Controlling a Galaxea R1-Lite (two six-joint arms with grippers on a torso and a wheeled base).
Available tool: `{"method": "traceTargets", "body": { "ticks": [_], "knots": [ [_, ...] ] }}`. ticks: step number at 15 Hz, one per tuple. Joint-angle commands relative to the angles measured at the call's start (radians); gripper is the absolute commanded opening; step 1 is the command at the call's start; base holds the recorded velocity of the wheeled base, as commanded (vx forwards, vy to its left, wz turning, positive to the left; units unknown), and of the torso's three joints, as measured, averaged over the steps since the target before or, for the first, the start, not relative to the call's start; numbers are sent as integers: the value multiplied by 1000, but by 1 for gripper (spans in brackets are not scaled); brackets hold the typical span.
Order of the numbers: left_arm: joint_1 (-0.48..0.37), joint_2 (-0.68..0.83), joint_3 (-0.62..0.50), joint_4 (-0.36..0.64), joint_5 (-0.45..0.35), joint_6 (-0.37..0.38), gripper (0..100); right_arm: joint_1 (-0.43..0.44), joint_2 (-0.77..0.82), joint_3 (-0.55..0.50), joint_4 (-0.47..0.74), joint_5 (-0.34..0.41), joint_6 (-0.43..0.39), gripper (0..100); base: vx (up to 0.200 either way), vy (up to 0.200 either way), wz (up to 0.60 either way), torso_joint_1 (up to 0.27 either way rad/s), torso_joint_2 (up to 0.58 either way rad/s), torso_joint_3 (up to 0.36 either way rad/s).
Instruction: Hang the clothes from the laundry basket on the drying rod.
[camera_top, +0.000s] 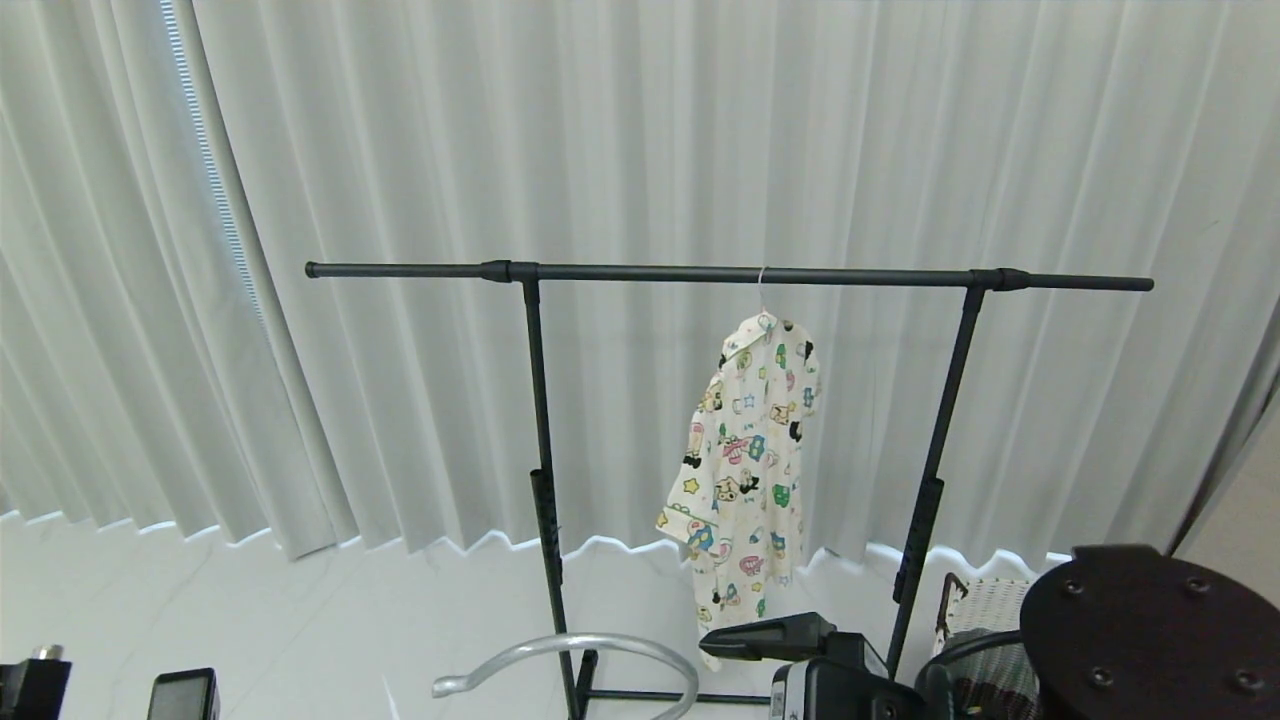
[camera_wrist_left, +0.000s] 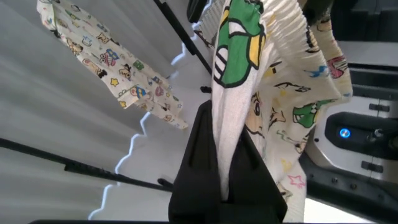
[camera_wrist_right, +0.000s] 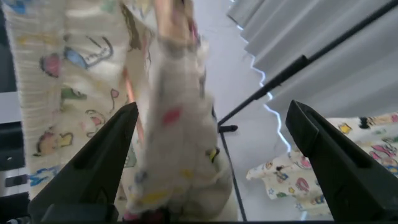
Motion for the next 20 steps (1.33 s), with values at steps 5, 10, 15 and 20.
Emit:
{"method": "traceTargets", "body": {
  "ticks": [5,10,15,20],
  "knots": [
    [-2,3,8,-49,0,2,0,14,4,1,9,5,5,0,0,0,0,0,0,0],
    [-5,-2,9,-50,0,2,0,10,-6,3,6,-3,-1,0,0,0,0,0,0,0],
    [-5,3,11,-50,2,-6,100,10,-45,9,13,-3,-66,0,0,0,0,0,0,0],
    [1,-4,75,-50,2,-9,100,-107,-127,37,55,6,-248,0,0,0,0,0,0,0]
  ]
}}
